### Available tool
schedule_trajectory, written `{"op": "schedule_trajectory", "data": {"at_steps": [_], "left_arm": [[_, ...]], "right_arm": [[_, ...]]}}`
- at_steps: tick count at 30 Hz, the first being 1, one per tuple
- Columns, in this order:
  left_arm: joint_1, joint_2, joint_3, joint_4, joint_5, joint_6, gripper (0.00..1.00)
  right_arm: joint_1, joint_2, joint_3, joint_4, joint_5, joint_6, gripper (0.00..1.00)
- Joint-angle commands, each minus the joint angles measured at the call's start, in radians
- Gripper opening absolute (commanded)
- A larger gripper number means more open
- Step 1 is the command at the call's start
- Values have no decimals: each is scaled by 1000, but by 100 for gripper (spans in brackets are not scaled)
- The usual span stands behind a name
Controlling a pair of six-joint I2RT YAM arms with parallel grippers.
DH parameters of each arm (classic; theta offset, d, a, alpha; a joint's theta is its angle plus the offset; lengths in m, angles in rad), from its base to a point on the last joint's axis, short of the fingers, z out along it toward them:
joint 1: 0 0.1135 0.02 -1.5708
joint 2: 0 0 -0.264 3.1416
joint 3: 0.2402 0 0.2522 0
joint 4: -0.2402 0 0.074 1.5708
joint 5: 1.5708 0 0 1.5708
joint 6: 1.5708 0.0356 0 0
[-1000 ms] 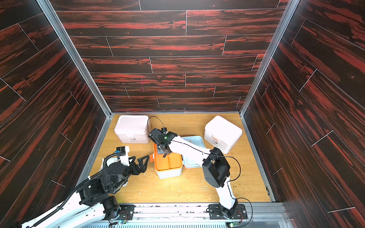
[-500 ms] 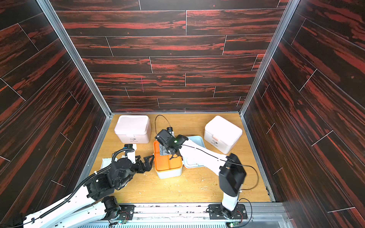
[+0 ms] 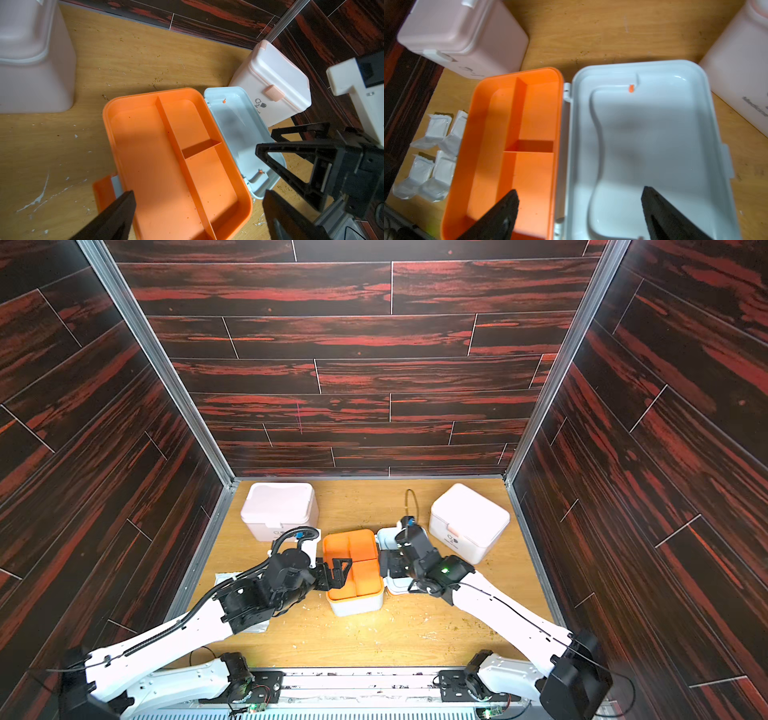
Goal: Open first aid kits and take out gauze
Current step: Close the lid of the first aid kit.
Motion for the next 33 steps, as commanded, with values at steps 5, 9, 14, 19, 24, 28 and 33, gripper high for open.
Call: {"op": "schedule_trajectory", "data": {"at_steps": [5, 9, 14, 19, 24, 28, 33], "left_arm": [[1, 128, 80, 46, 90, -1, 100], [0, 190, 110, 47, 109, -4, 100], [1, 246, 119, 54, 119, -18, 100], [0, 279, 123, 57, 134, -36, 100], [1, 313, 125, 59, 156, -52, 100], [0, 341, 137, 68, 188, -61, 100], [0, 347, 124, 95, 203, -74, 100]], "right_arm": [[-191, -139, -130, 60, -126, 13, 96], [-310, -174, -171, 60, -200, 0, 96], [-464, -181, -262, 134, -395, -10, 96], [-574, -115, -323, 229, -621, 10, 96], [-603, -42, -357, 357, -806, 44, 97], [-603, 7, -364, 436, -917, 76, 99], [-603, -39, -339, 413, -929, 84, 99]]}}
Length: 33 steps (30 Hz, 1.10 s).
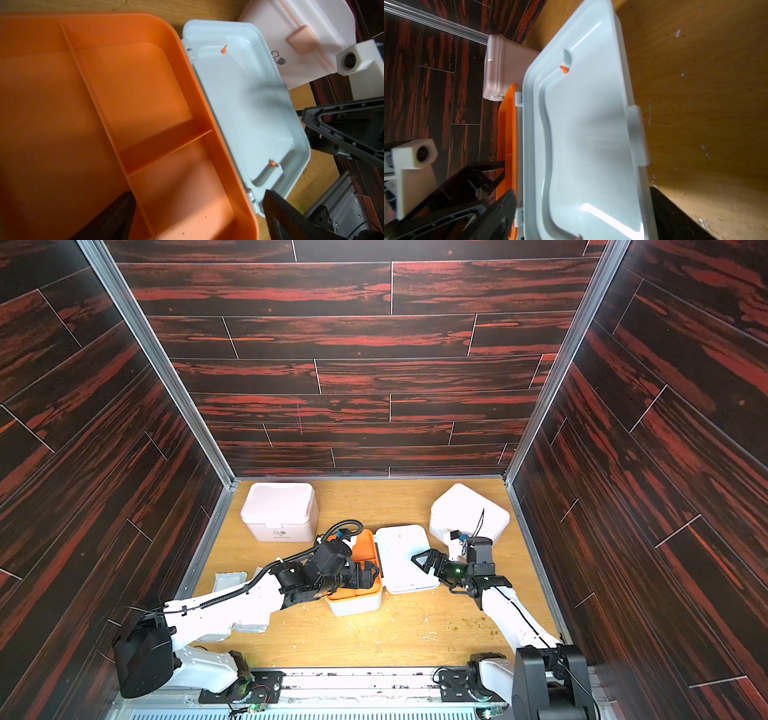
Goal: Open first aid kits and take out gauze
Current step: Close the lid of the first aid kit.
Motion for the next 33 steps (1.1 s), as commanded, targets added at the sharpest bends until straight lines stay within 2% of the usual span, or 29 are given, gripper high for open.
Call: {"op": "schedule_trajectory", "data": {"at_steps": [1, 11, 18, 25, 29, 33], "left_arm": [[-3, -4, 10, 51, 29, -21, 100], [-2, -10, -5, 106, 45, -31, 100], [-2, 18, -26, 230, 83, -78, 100], [-2, 38, -57, 335, 101, -114, 100], [-2, 9, -83, 354, 93, -116, 100], [-1, -58, -121, 352, 64, -123, 100]], "right_arm": [[5, -42, 32, 14, -92, 14, 99], [4, -152, 154, -110, -131, 16, 99], [16, -164, 239, -97, -198, 58, 99], [108, -153, 313, -110, -180, 52, 99], [204, -130, 370, -143, -136, 18, 99], [255, -118, 418, -196, -74, -14, 99]]}}
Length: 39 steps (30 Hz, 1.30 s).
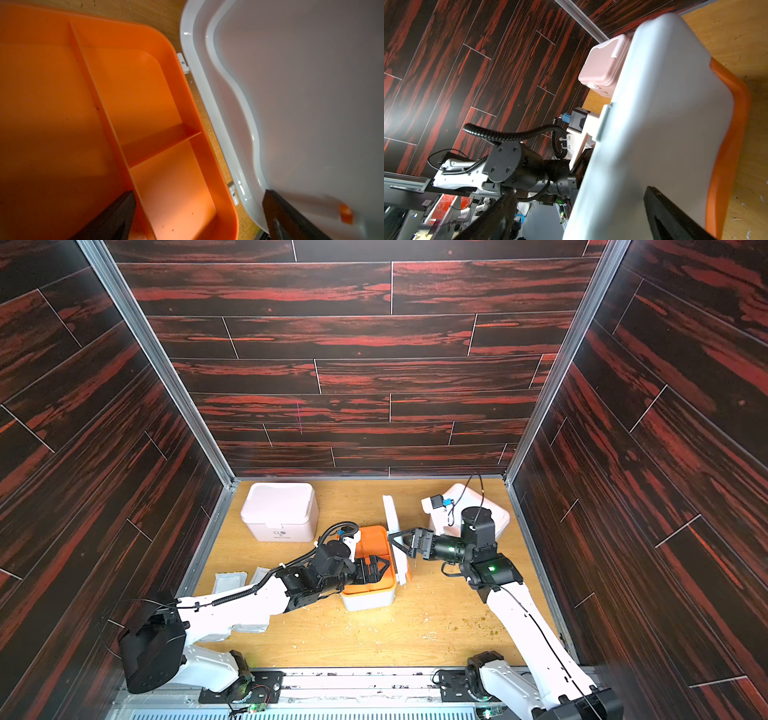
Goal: Open first aid kits and take out gauze
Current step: Close the lid of the first aid kit, then close the fastener on the first aid kit.
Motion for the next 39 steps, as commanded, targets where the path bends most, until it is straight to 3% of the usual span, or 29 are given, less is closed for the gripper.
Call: {"op": "schedule_trajectory", "data": {"at_steps": [1, 9, 15, 18, 20, 22, 26, 34, 39], "left_arm": [[-4, -103, -34, 26, -24, -18, 100], [-4, -363, -120, -65, -152, 20, 100], [-1, -565, -156, -248, -301, 51, 100], [12, -640, -171, -311, -325, 55, 100], [22, -679, -188, -331, -321, 51, 100], [37, -707, -204, -337, -308, 40, 100], [82, -735, -232, -342, -259, 14, 100], [198, -741, -297, -292, -124, -37, 100], [281, -714, -358, -181, -12, -84, 100]], "right_arm": [[27, 15, 42, -56, 48, -39, 99], [120, 66, 82, -60, 80, -55, 99], [219, 137, 132, -125, 132, -119, 99], [250, 169, 167, -224, 279, -168, 99], [261, 186, 190, -292, 458, -190, 99], [267, 195, 200, -329, 563, -205, 99], [272, 199, 207, -356, 663, -221, 99], [273, 197, 210, -362, 665, -246, 98], [290, 242, 233, -352, 608, -264, 84]]}}
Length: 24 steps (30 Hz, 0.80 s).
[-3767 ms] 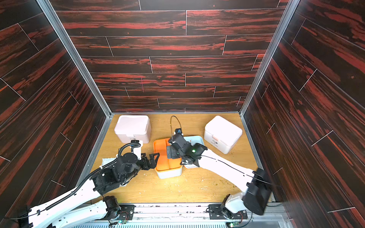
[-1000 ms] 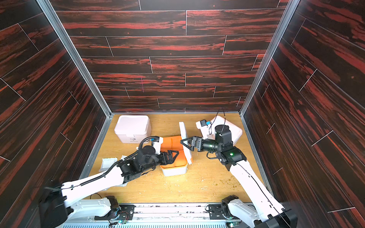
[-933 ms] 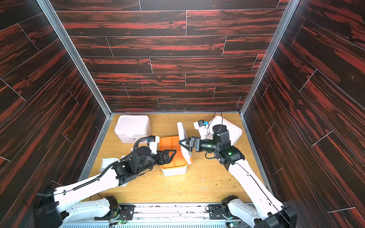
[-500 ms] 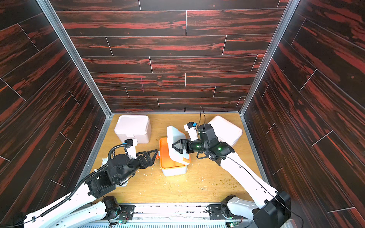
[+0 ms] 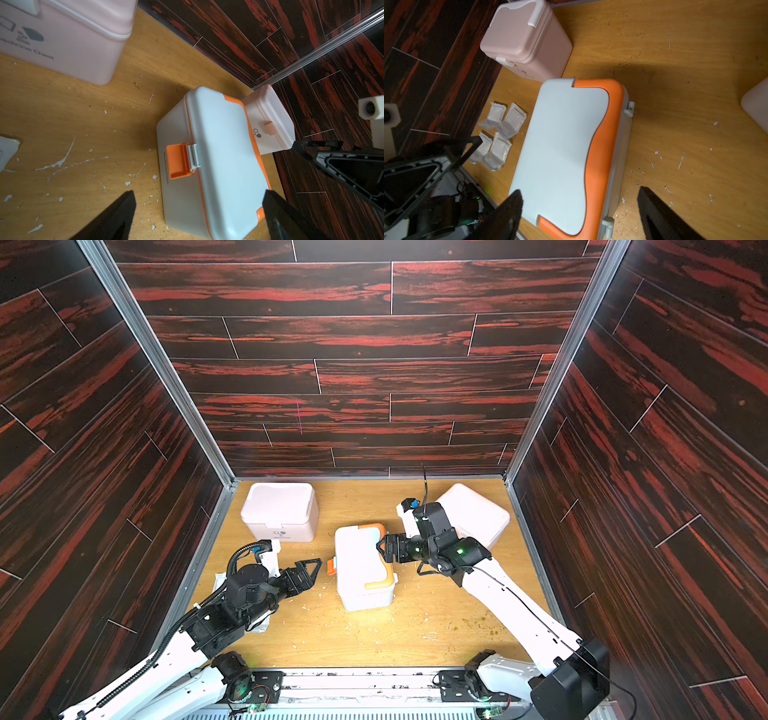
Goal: Open first aid kits and take out gauze
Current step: Close the fastener on the first aid kit.
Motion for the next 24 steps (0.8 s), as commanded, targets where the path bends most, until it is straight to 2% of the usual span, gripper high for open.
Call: {"op": "schedule_trajectory", "data": {"at_steps": [1, 10, 13, 15, 18, 24], "left_arm": [[55, 25, -42, 116, 115, -61, 100], [192, 195, -186, 533, 320, -226, 100], [206, 270, -210, 655, 357, -271, 100], [208, 317, -218, 727, 373, -290, 100], [208, 376, -224, 807, 389, -304, 100], [211, 469, -228, 884, 405, -315, 100]], "right_arm": [[35, 50, 48, -13, -20, -31, 81], [195, 262, 252, -143, 136, -102, 64], [238, 333, 323, -197, 202, -116, 61], [257, 372, 364, -227, 248, -121, 55], [275, 415, 407, -263, 282, -129, 53], [286, 486, 378, -307, 317, -135, 50]]}}
